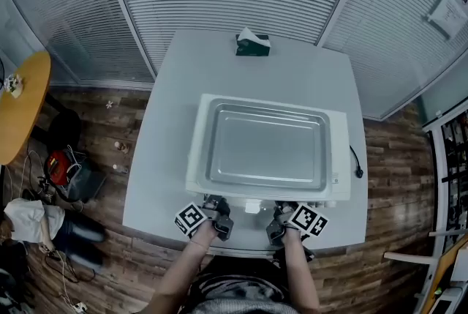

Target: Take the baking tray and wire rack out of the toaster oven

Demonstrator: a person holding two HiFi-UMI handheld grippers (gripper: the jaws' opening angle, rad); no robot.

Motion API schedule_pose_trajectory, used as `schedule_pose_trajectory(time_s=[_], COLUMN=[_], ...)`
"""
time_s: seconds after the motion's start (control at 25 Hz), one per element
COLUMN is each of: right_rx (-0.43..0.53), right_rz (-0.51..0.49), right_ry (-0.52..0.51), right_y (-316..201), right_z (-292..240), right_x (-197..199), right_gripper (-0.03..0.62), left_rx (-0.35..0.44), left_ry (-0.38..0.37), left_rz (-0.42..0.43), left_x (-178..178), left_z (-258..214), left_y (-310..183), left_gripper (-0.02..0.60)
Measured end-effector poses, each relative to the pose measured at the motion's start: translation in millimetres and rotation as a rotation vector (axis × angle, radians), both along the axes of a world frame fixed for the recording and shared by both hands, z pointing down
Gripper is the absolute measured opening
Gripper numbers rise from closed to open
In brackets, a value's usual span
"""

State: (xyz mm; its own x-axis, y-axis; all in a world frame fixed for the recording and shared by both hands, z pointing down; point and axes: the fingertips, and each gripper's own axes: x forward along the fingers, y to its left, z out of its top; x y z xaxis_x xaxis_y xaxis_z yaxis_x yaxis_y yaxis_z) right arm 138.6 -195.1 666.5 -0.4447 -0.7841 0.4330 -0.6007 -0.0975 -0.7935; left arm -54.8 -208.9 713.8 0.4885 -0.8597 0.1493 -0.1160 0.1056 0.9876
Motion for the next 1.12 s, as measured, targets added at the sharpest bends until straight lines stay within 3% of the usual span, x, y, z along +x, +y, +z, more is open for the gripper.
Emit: schedule_pose_trajectory(time_s=[0.12,0.2,0.76,1.12], right_rx=[0.013,0.036,0.086,0.131], right_rz=[0.024,0.03,0.028,-0.008], right_ry=[-0.052,-0.084,-0.136,-0.144], right_y=[-4.0,-5.6,30.2,66.3], right_z=[-0.3,-4.4,-20.9,-36.0], right_x=[0.7,-0.3,-6.1,-18.0], right_gripper=[0.084,0.043,0.026,0.025], left_rx=[-0.011,-0.011,0.029,0.106], left_ry=[0.057,0.083,0.146,0.151], left_rz=[-0.014,-0.021,-0.028,-0.02], left_x=[-1.5,-1.7,-7.8,-18.2], left_z=[5.0,5.8,-6.7,-30.1], left_y=[-1.5,-1.1,37.7,73.5], left_gripper=[0.097,0.057,0.028,0.025])
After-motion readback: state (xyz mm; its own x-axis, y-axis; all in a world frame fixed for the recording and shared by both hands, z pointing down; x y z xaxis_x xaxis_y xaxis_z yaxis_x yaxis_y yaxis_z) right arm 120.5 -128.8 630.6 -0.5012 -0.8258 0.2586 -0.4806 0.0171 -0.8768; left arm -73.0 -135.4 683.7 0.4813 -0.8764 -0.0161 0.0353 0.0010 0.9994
